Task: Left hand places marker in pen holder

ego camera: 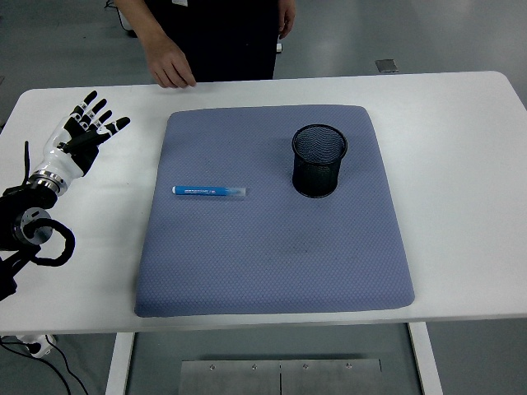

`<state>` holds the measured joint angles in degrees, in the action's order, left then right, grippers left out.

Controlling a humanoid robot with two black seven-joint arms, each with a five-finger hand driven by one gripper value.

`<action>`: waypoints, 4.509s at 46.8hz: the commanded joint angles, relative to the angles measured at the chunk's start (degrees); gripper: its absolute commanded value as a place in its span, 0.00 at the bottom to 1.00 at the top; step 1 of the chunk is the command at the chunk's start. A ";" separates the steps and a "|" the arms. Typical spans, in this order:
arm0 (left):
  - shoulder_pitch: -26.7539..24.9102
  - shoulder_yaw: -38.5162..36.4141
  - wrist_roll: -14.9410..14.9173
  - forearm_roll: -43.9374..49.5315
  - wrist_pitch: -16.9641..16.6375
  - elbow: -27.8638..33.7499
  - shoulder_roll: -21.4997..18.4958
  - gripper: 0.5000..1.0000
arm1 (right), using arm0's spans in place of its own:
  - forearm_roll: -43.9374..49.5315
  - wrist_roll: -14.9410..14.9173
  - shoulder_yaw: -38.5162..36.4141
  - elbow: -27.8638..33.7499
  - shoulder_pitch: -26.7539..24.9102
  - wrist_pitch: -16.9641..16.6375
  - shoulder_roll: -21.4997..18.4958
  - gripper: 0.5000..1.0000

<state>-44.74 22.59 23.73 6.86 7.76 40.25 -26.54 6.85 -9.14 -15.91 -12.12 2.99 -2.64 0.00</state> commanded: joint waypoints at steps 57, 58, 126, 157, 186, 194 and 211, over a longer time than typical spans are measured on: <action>0.54 0.79 0.00 -0.18 -0.02 -0.09 0.88 1.00 | 0.00 0.00 0.00 -0.01 0.00 0.00 0.00 1.00; 0.53 0.79 0.00 -0.18 0.06 -0.09 0.79 1.00 | 0.00 0.00 0.00 -0.01 0.00 0.00 0.00 1.00; -17.74 -19.85 3.34 -11.17 -2.92 0.70 2.29 1.00 | 0.00 0.00 0.00 -0.01 0.00 0.00 0.00 1.00; -44.46 -73.72 2.46 -2.90 -2.22 7.03 10.19 1.00 | 0.00 0.00 0.00 -0.01 0.00 0.00 0.00 1.00; -54.75 -82.53 2.72 -26.45 6.13 12.75 14.94 1.00 | 0.00 0.00 0.00 -0.01 0.00 0.00 0.00 1.00; -55.98 -82.53 2.63 -31.38 6.04 12.66 15.21 1.00 | 0.00 0.00 0.00 -0.01 0.00 0.00 0.00 1.00; -54.75 -82.62 -0.96 -33.58 5.78 12.39 19.16 1.00 | 0.00 0.00 0.00 -0.01 0.00 0.00 0.00 1.00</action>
<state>-99.91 -60.02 23.97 -27.33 13.61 52.67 -7.76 6.86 -9.14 -15.91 -12.11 2.98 -2.64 0.00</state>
